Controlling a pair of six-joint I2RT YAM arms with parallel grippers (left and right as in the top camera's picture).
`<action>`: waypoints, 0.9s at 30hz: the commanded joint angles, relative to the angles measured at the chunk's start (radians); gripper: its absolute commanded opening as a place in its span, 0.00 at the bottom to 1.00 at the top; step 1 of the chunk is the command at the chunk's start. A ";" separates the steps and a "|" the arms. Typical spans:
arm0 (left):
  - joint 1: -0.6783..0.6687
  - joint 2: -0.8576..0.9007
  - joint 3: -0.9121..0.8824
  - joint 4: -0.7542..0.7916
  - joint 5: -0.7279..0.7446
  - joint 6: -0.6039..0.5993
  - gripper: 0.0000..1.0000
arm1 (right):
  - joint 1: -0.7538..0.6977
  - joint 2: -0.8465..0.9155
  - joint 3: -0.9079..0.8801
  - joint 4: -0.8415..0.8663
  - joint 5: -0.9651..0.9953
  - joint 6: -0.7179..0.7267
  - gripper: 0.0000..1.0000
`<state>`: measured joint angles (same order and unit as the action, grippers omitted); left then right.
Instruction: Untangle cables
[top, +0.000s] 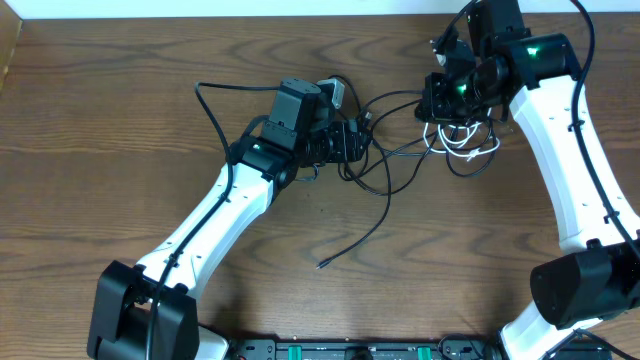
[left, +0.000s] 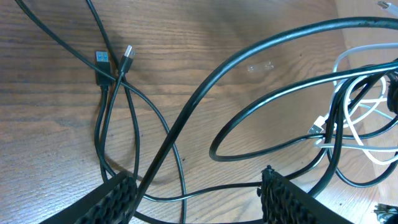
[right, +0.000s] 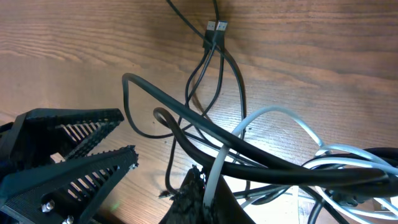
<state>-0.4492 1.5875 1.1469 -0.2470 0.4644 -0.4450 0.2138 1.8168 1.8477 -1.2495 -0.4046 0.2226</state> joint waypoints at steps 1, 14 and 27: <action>-0.002 0.002 0.030 0.000 -0.012 0.002 0.66 | 0.010 -0.031 0.011 -0.004 -0.013 -0.014 0.01; -0.002 0.002 0.030 -0.003 -0.011 0.001 0.66 | 0.010 -0.031 0.011 -0.014 -0.013 -0.019 0.01; -0.002 0.002 0.030 -0.005 -0.008 -0.002 0.66 | 0.010 -0.031 0.011 -0.023 -0.013 -0.022 0.01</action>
<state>-0.4492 1.5875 1.1469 -0.2512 0.4648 -0.4454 0.2138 1.8168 1.8477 -1.2713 -0.4046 0.2180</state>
